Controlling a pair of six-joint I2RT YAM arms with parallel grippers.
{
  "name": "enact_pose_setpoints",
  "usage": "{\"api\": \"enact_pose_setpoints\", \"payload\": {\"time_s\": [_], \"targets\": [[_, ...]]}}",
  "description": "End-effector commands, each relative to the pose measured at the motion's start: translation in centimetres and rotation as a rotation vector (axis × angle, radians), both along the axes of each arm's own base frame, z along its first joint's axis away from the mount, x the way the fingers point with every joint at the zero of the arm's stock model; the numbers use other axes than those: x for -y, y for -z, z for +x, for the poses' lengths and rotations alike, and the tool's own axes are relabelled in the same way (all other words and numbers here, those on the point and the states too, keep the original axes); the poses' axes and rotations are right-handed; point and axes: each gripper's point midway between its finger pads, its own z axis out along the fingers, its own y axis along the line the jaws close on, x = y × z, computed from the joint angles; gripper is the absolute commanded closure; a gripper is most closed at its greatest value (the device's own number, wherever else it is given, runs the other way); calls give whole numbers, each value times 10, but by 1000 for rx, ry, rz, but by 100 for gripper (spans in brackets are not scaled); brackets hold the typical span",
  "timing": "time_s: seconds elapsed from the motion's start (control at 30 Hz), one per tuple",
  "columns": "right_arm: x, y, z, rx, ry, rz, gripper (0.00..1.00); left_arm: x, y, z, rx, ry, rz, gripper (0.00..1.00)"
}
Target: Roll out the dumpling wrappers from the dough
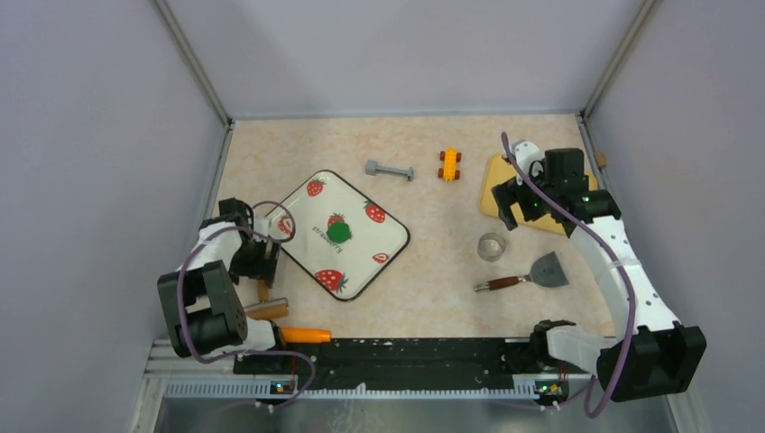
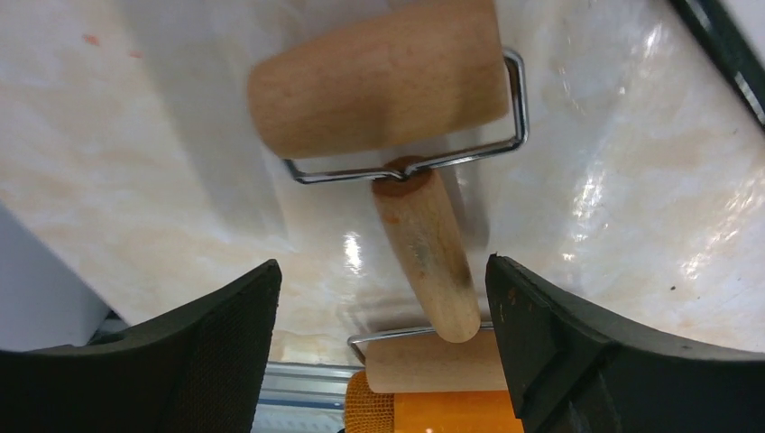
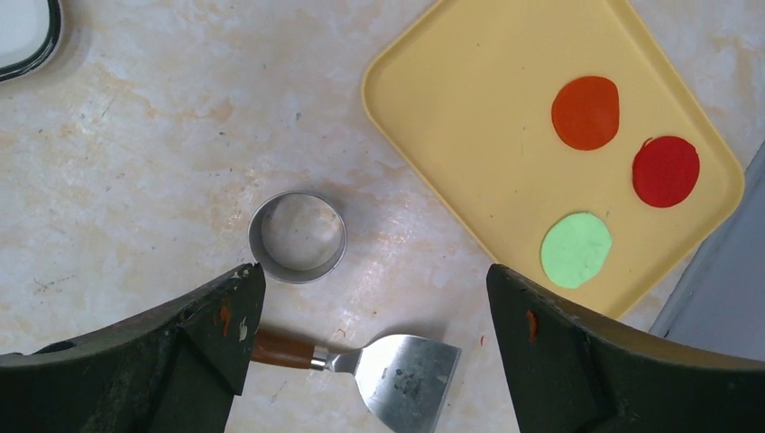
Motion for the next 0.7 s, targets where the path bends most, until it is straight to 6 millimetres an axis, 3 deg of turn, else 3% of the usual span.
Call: {"api": "enact_pose_setpoints", "payload": {"time_s": [0.0, 0.2, 0.33, 0.47, 0.53, 0.67], "targets": [[-5, -19, 10, 48, -32, 16, 5, 12, 16, -7, 23, 85, -83, 17], [-7, -20, 8, 46, -36, 27, 6, 5, 29, -9, -5, 89, -59, 52], [-11, -24, 7, 46, -49, 43, 7, 8, 23, -12, -75, 70, -104, 78], [-33, -42, -3, 54, -195, 107, 13, 22, -18, 0, 17, 104, -178, 92], [-51, -54, -8, 67, -266, 185, 15, 48, -46, 7, 139, 255, -288, 100], [-72, -73, 3, 53, -193, 379, 16, 101, -91, 17, 332, 552, -361, 100]]}}
